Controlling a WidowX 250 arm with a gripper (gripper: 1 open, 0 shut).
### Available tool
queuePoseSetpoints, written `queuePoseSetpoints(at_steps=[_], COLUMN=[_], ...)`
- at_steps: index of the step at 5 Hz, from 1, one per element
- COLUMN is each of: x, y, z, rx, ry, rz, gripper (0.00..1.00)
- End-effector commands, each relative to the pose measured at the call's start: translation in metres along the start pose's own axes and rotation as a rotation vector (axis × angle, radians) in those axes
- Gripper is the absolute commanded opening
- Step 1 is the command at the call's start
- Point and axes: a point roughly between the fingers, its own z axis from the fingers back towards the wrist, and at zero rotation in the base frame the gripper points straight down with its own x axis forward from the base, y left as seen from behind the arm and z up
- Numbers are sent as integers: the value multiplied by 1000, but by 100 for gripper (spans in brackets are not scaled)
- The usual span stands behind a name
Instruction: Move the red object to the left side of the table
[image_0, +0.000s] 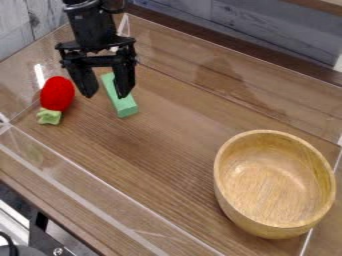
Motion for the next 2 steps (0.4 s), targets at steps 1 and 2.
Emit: queuePoseSetpoints(at_steps=[1, 2], x=[-6, -11], y=[-7, -14], z=[19, 21], rx=[28, 37], ry=[-55, -54], rz=[-98, -143], gripper=[100, 0])
